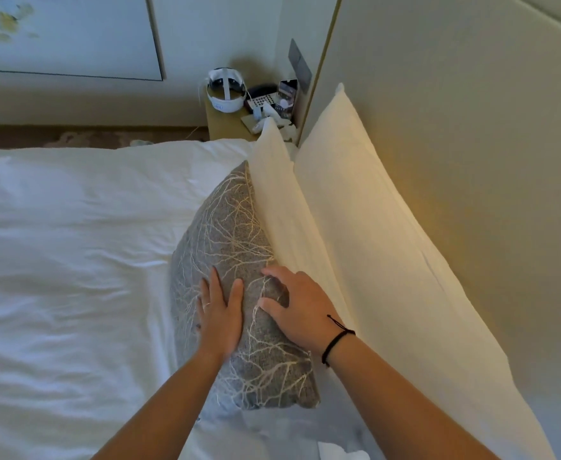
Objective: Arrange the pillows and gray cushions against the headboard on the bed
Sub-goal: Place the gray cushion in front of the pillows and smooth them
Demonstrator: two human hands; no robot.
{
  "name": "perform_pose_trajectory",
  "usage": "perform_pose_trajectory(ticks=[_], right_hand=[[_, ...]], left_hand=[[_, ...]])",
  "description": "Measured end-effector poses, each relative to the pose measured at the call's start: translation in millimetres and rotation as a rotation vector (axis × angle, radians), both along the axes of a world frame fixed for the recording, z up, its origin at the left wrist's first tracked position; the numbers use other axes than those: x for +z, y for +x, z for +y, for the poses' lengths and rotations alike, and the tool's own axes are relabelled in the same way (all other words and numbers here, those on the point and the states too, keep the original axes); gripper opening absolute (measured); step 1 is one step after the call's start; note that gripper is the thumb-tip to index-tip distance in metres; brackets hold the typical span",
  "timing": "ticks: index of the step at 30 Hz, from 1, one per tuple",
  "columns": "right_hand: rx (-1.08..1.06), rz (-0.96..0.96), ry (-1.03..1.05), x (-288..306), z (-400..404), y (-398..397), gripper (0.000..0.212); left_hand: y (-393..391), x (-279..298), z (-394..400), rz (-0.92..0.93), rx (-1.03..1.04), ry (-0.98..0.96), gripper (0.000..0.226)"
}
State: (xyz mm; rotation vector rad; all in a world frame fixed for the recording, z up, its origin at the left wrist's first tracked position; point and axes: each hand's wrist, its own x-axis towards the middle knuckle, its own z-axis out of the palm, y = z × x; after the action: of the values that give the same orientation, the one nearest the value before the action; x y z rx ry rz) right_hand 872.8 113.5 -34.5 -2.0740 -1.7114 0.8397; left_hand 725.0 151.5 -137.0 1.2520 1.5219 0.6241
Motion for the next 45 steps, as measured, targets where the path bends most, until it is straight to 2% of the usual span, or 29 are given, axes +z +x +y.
perform_pose_trajectory(ticks=[2, 5, 7, 9, 11, 14, 15, 17, 18, 24, 29, 35, 38, 42, 45], right_hand=[[-0.094, 0.007, 0.065, 7.5, -31.8, 9.6, 0.049], [-0.213, -0.098, 0.108, 9.3, -98.4, 31.9, 0.057], [-0.254, -0.148, -0.018, 6.2, -145.1, 46.8, 0.066], [-0.264, -0.116, -0.212, 4.0, -183.0, 54.3, 0.072], [-0.285, -0.060, -0.322, 1.2, -207.5, 55.4, 0.062], [-0.355, -0.115, -0.326, -1.5, -221.5, 55.4, 0.021], [-0.359, -0.144, -0.325, 0.0, -222.8, 56.5, 0.015], [-0.332, -0.173, -0.330, 2.5, -226.7, 60.5, 0.036], [-0.324, -0.175, -0.331, 5.4, -229.8, 64.2, 0.040], [-0.397, -0.143, -0.267, 14.6, -252.4, 94.8, 0.035], [-0.460, -0.107, -0.195, 6.4, -259.8, 88.8, 0.031], [-0.504, -0.042, -0.053, 4.6, -287.1, 82.0, 0.028], [-0.481, 0.041, -0.015, 0.3, -305.3, 76.8, 0.015], [-0.474, 0.231, -0.107, -18.6, -356.8, 71.6, 0.021], [-0.581, 0.353, -0.207, -40.7, -415.2, 68.8, 0.022]], left_hand=[[2.7, 13.9, -14.7, 0.037, -0.037, 0.028, 0.086], [2.1, 26.5, -36.2, 0.085, -0.082, 0.065, 0.095], [5.1, 31.7, -50.7, 0.113, -0.127, 0.071, 0.104], [10.5, 35.5, -62.0, 0.158, -0.180, 0.059, 0.114], [15.1, 39.6, -67.1, 0.193, -0.206, 0.030, 0.123], [17.5, 44.6, -64.2, 0.188, -0.219, -0.004, 0.132], [17.2, 46.2, -62.7, 0.182, -0.224, -0.011, 0.135], [15.6, 49.4, -62.4, 0.177, -0.233, -0.016, 0.137], [14.8, 50.6, -63.1, 0.178, -0.235, -0.015, 0.137], [14.7, 57.5, -67.9, 0.222, -0.237, -0.025, 0.138], [9.7, 62.3, -77.2, 0.218, -0.229, -0.037, 0.133], [14.5, 63.8, -131.2, 0.232, -0.216, 0.043, 0.111], [21.6, 68.4, -165.8, 0.251, -0.231, 0.112, 0.103], [28.7, 74.5, -209.6, 0.270, -0.288, 0.201, 0.091], [44.3, 75.4, -249.9, 0.257, -0.411, 0.273, 0.080]])
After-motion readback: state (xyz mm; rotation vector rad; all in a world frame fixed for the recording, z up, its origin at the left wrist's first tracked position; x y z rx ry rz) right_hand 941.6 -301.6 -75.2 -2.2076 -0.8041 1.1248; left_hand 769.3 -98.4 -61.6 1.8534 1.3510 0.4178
